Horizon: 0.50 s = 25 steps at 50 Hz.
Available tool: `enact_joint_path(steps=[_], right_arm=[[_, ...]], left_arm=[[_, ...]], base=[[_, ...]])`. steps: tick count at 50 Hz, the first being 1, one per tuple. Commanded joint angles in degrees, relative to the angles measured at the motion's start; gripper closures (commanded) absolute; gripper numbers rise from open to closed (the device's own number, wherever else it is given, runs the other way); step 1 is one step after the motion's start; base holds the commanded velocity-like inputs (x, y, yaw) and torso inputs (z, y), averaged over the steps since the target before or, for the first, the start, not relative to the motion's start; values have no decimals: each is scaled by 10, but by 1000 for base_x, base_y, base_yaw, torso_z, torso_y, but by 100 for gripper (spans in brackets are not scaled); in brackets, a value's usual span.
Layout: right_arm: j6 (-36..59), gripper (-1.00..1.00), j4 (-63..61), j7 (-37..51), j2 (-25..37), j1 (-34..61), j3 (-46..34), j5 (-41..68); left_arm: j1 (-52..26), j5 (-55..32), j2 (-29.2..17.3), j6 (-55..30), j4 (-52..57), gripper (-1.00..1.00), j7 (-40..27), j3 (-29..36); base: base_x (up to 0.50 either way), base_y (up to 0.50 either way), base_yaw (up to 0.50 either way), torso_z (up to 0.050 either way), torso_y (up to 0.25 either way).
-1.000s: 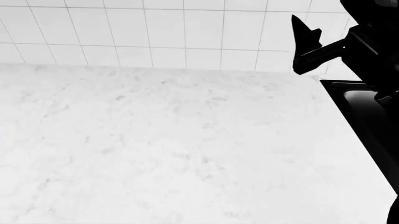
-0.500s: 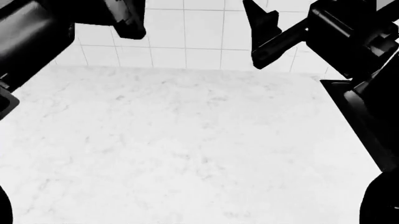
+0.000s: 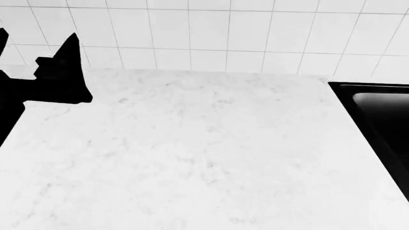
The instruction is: Pick and place the shaker into the drawer. Then close the cabinet.
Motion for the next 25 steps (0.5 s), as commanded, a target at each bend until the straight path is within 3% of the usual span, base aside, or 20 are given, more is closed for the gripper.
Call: enact_joint_path(steps=[1,7,14,25], right_arm=[[-194,-100,118,-188,27,108,-163,-349],[-484,-100,478,-224,-22,87,-261,-568],[-772,-100,962,-262,-143,119,-244,-664],[-768,-100,991,-265,-160,7,-125,-730]], left_arm=[[25,0,-11,-6,20,-100,-7,-25],[37,-26,-21,-3,21,-100,-32,-29],[19,-81,-43,2,8,-100,-94,-6],[4,-167,-92,29,0,-100,-199,36]], base=[[0,0,0,0,0],[0,0,0,0,0],[0,0,0,0,0],[0,0,0,0,0]])
